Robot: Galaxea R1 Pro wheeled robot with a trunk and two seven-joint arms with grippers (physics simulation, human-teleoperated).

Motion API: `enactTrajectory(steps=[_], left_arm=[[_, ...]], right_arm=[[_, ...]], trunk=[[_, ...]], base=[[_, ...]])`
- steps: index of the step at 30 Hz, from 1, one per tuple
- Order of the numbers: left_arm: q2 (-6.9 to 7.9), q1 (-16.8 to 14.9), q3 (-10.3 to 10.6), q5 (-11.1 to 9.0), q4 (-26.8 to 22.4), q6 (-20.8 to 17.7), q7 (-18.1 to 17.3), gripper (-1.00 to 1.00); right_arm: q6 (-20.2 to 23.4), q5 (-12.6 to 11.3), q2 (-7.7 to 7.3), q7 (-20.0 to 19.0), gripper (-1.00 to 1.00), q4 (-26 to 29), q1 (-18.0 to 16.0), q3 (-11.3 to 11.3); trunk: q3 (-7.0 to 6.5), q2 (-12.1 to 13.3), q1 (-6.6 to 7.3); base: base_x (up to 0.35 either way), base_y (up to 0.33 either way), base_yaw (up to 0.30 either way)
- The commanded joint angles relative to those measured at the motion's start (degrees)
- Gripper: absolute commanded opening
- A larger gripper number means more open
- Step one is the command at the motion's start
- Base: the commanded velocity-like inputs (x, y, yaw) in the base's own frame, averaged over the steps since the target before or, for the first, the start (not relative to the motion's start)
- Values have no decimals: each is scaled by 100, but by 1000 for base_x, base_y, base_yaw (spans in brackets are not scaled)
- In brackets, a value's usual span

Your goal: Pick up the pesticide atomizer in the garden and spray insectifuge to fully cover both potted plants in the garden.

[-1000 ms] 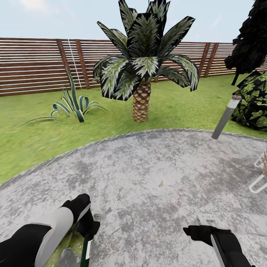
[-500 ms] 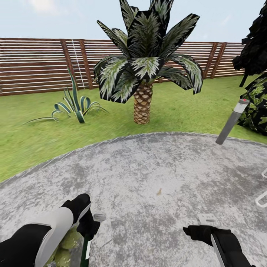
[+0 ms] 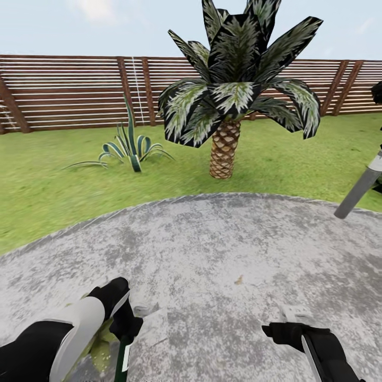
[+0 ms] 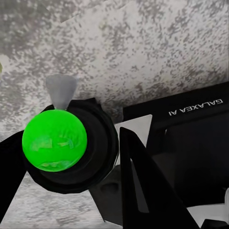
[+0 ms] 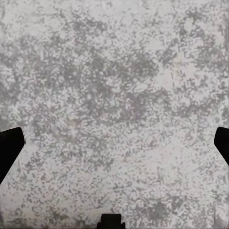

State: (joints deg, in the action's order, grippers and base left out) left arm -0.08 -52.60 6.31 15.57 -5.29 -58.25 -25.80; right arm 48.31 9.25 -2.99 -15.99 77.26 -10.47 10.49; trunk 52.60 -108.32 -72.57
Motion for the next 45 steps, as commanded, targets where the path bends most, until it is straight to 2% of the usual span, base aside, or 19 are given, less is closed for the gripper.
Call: enactTrajectory(steps=[1,13,22,45], left_arm=[[0,1,45,27,-7,-10,-57,-100],[0,4,32,25,-15,-9,-57,-100],[0,4,28,25,-15,-10,-59,-100],[0,4,37,25,-8,-8,-57,-100]], right_arm=[[20,59,0,-54,100,8,-2,6],[20,59,0,-54,100,8,-2,6],[20,76,0,-54,100,8,-1,6],[20,77,0,-54,100,-1,0,8]], trunk=[[5,-2,1],[5,-2,1],[5,-2,1],[5,-2,1]], base=[[0,0,263],[0,-3,79],[0,-101,254],[0,-2,262]])
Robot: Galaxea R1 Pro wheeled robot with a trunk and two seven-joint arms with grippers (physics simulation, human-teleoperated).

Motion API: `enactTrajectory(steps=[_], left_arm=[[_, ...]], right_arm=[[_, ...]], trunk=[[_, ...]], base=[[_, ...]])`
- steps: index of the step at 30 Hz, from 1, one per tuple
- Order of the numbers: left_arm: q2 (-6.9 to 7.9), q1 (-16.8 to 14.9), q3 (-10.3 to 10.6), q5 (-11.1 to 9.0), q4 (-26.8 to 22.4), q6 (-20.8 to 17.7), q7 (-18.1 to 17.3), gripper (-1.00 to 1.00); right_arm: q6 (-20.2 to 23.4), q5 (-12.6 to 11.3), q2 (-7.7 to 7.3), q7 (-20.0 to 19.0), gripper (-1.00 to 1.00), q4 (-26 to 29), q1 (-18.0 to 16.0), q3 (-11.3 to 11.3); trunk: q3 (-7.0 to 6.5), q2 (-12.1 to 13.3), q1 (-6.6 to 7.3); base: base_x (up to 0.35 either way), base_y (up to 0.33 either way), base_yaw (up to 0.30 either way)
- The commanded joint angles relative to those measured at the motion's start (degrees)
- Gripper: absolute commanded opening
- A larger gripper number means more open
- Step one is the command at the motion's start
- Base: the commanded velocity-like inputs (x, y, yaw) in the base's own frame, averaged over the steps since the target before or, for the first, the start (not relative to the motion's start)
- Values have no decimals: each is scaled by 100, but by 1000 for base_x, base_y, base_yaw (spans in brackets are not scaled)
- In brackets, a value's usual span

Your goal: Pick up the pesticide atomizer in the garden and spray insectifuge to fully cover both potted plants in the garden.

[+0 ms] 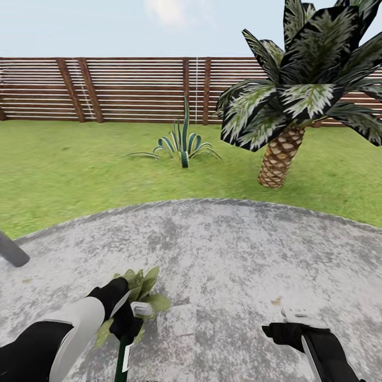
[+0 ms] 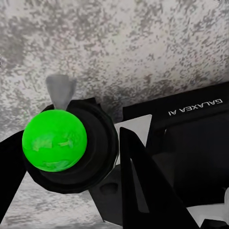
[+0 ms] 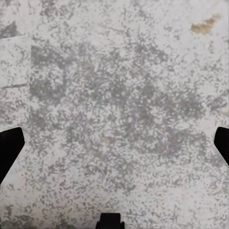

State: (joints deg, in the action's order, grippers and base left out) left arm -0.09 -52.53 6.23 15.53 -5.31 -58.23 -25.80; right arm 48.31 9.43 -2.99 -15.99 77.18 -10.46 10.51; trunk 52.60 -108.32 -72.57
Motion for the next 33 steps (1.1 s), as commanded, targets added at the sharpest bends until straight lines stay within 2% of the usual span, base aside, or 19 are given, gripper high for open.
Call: enactTrajectory(steps=[1,13,22,29,33], left_arm=[[0,-3,45,29,-6,-11,-57,-100],[-1,-3,45,29,-9,-13,-57,-100],[0,-2,45,29,-12,-12,-57,-100],[-1,0,45,29,-7,-12,-57,-100],[0,-1,45,29,-6,-12,-57,-100]], right_arm=[[20,59,0,-54,100,8,-3,6],[20,59,0,-54,100,8,-3,4],[20,59,0,-54,100,8,-3,6],[20,59,0,-53,100,8,-1,4],[20,59,0,-54,100,8,-3,4]], trunk=[[5,-2,1],[5,-2,1],[5,-2,1],[5,-2,1],[5,-2,1]], base=[[0,0,262],[108,-106,253],[49,-63,26],[0,-182,3],[0,-22,171]])
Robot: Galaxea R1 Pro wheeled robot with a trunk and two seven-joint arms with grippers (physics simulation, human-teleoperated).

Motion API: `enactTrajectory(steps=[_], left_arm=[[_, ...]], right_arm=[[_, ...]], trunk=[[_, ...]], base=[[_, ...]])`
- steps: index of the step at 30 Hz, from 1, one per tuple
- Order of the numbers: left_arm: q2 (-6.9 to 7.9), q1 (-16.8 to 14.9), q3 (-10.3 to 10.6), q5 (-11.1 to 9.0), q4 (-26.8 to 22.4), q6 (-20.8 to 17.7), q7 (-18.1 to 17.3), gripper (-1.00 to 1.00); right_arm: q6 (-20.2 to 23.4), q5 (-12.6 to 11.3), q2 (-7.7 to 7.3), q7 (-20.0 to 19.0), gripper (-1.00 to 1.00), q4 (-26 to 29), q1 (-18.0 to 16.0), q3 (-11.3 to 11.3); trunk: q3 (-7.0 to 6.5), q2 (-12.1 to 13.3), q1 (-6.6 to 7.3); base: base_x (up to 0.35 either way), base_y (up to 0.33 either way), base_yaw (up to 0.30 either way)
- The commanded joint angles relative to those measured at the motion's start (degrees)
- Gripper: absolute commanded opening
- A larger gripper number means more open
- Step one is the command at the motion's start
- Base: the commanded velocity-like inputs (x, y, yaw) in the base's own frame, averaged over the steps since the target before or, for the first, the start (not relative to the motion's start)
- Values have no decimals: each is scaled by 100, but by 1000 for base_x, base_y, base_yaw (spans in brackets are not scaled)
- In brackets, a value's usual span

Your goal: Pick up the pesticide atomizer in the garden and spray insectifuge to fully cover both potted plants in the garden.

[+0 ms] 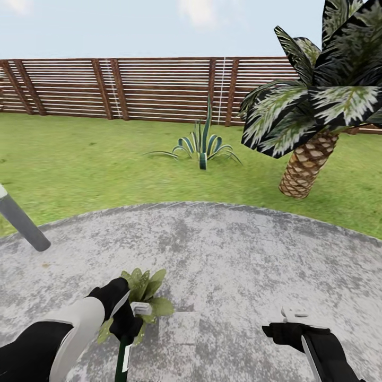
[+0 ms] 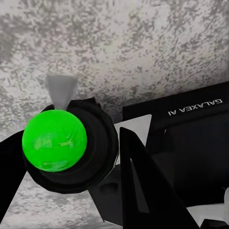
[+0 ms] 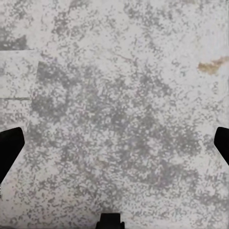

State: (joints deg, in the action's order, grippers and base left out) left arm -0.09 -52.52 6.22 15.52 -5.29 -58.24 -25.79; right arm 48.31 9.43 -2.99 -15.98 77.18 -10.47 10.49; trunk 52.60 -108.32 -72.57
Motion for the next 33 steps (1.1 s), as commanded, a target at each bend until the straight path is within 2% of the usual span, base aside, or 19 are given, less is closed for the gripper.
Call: enactTrajectory(steps=[1,11,22,33], left_arm=[[0,-3,46,30,-7,-11,-57,-100],[0,-1,48,30,-7,-11,-57,-100],[0,-1,42,30,-7,-12,-57,-100],[-4,-3,49,30,-8,-12,-57,-100]], right_arm=[[20,59,0,-54,100,8,-3,6],[20,59,0,-53,100,8,-1,8],[20,59,0,-54,100,8,-2,6],[20,59,0,-54,100,8,-3,6]], trunk=[[5,-2,1],[5,-2,1],[5,-2,1],[5,-2,1]], base=[[0,-5,237],[0,-1,244],[81,-193,25],[19,-30,239]])
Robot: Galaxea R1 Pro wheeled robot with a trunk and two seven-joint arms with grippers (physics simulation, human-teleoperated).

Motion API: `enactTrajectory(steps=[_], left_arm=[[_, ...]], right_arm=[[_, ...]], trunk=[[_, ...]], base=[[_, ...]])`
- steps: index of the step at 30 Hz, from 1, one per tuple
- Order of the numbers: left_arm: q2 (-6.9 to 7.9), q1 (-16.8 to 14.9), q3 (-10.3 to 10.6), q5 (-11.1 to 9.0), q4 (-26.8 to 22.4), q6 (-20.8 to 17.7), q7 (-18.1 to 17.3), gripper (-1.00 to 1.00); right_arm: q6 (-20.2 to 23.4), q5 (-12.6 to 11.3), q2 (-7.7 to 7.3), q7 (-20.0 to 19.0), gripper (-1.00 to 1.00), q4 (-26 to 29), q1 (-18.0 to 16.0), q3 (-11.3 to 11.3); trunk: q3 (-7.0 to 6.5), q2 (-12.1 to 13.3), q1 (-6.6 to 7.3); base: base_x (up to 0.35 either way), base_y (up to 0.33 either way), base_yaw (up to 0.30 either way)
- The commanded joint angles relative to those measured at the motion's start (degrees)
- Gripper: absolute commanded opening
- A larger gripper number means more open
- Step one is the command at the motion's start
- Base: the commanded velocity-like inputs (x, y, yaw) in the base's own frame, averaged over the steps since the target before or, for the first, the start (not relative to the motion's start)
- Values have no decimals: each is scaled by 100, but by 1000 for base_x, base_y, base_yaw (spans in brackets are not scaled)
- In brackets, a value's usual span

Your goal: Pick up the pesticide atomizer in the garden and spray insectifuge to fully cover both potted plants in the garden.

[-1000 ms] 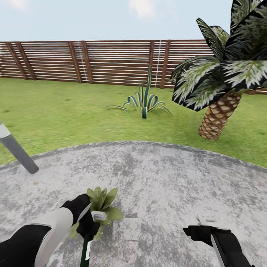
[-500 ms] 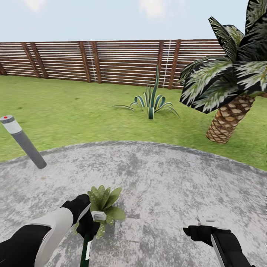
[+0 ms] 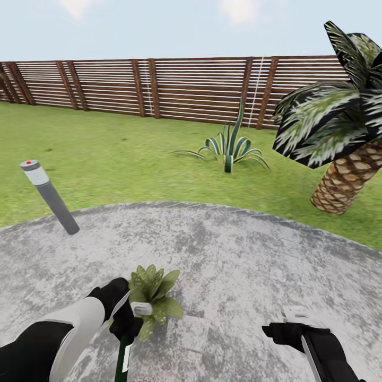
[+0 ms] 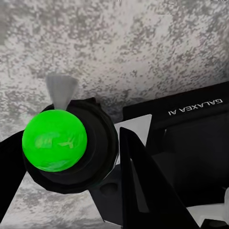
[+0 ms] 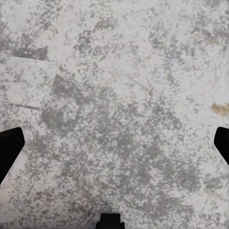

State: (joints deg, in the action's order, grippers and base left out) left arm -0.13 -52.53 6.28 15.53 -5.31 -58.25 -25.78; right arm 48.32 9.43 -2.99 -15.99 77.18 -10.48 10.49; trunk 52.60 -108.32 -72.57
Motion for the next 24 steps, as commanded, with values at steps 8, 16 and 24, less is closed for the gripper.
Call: enactTrajectory(steps=[8,16,24], left_arm=[[-5,-2,44,31,-9,-11,-58,-100],[-5,-3,48,29,-13,-11,-58,-100],[-5,1,41,29,-13,-10,-58,-100]], right_arm=[[20,59,0,-54,100,8,-1,6],[20,59,0,-54,100,5,-1,6],[20,59,0,-54,100,-1,0,6]], trunk=[[5,-2,1],[5,-2,1],[5,-2,1]], base=[[128,-221,255],[157,-292,111],[9,-273,1]])
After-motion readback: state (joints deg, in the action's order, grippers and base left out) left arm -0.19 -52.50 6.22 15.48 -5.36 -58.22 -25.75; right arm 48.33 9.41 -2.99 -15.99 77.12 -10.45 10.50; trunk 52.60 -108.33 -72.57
